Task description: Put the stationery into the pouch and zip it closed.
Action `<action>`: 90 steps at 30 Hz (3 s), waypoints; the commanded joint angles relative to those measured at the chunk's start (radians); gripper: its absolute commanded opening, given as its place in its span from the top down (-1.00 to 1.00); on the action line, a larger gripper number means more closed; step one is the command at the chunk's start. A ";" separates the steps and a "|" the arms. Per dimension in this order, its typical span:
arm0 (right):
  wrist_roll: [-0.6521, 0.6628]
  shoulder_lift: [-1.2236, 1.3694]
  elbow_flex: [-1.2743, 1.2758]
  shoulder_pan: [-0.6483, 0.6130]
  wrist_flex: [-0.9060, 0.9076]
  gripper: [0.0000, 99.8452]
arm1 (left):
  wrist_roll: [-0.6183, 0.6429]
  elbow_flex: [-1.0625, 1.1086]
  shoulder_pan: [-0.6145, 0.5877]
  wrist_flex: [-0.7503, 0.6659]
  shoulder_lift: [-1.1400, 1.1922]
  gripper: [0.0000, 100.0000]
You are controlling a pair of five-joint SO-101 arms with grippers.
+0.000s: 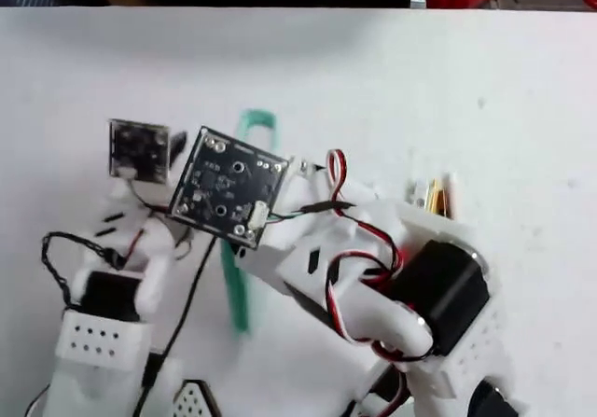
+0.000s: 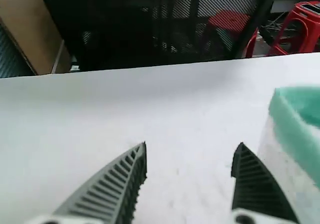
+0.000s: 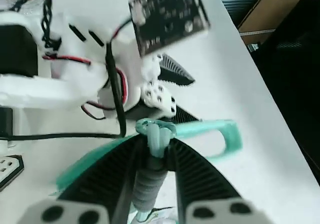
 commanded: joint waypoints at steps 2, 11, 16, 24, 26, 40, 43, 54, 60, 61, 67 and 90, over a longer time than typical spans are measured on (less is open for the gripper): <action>0.011 -0.015 -0.002 0.093 -0.059 0.96 | 0.054 -0.183 -0.156 0.112 0.010 0.45; 0.011 -0.016 0.129 0.206 -0.216 0.96 | -0.068 -0.431 -0.127 0.626 -0.262 0.45; 0.005 -0.016 0.147 0.134 -0.232 0.96 | 0.009 -0.416 0.162 0.732 -0.472 0.45; 0.009 -0.001 0.152 0.071 -0.282 0.96 | 0.009 -0.411 0.202 0.767 -0.512 0.37; 0.009 0.038 0.143 0.071 -0.295 0.96 | 0.011 -0.422 0.216 0.781 -0.512 0.37; -0.020 0.136 -0.097 0.013 -0.171 0.96 | 0.071 -0.048 0.191 0.497 -0.512 0.34; -0.018 0.137 -0.101 0.054 -0.145 0.96 | 0.060 -0.041 0.127 0.500 -0.512 0.35; 0.052 0.145 -0.087 0.119 -0.039 0.96 | -0.029 -0.046 0.047 0.493 -0.512 0.89; 0.060 0.156 -0.002 0.183 -0.157 0.96 | -0.077 -0.026 0.047 0.520 -0.513 0.95; 0.060 0.168 0.021 0.200 -0.200 0.96 | -0.080 -0.018 0.047 0.520 -0.513 0.95; 0.060 0.237 0.055 0.297 -0.420 0.96 | -0.083 0.025 0.048 0.520 -0.513 0.95; 0.055 0.760 -0.493 0.549 -0.542 0.96 | -0.106 0.129 0.140 0.483 -0.591 0.95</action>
